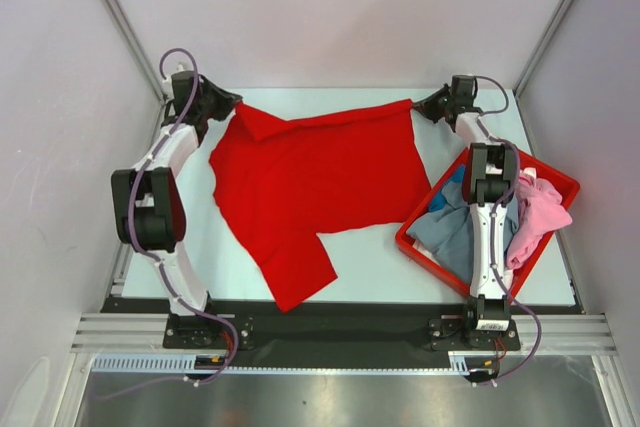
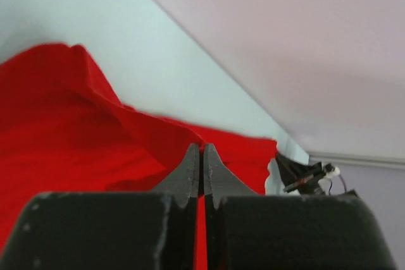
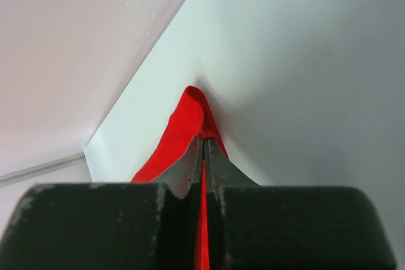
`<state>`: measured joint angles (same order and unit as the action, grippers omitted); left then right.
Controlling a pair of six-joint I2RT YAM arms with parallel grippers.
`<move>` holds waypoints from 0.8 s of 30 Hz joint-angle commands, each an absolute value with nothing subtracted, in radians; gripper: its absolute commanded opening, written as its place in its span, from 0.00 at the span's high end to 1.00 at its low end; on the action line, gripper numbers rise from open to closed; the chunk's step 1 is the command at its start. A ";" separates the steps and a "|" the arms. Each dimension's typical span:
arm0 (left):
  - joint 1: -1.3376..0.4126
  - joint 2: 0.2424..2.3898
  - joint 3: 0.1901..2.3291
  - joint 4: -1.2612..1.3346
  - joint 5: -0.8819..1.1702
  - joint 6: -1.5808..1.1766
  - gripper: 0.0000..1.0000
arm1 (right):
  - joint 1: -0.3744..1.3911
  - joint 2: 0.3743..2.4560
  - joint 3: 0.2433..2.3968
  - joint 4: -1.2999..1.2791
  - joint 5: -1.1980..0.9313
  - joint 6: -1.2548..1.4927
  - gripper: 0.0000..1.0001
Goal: Fold and stack the t-shirts
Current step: Fold the tshirt
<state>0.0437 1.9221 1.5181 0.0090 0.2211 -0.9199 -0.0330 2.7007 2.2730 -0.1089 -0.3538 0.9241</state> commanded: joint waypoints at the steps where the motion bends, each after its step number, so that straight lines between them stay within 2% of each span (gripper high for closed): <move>1: 0.025 1.790 1.441 0.008 0.261 -0.870 1.00 | -0.041 2.606 2.318 -0.163 -0.405 0.927 1.00; 12: 0.078 1.528 1.209 -0.054 0.276 -0.824 1.00 | -0.028 2.508 2.267 -0.262 -0.485 0.871 1.00; 16: 0.140 1.500 1.178 -0.071 0.322 -0.815 1.00 | -0.026 2.464 2.205 -0.300 -0.485 0.862 1.00; 24: 0.137 1.490 1.120 -0.077 0.397 -0.816 1.00 | -0.021 2.399 2.109 -0.342 -0.485 0.864 1.00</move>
<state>0.1421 1.5322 1.1461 -0.0780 0.3428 -0.8360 -0.0242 2.4691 2.1387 -0.2966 -0.4698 0.8780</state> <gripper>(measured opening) 0.015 0.010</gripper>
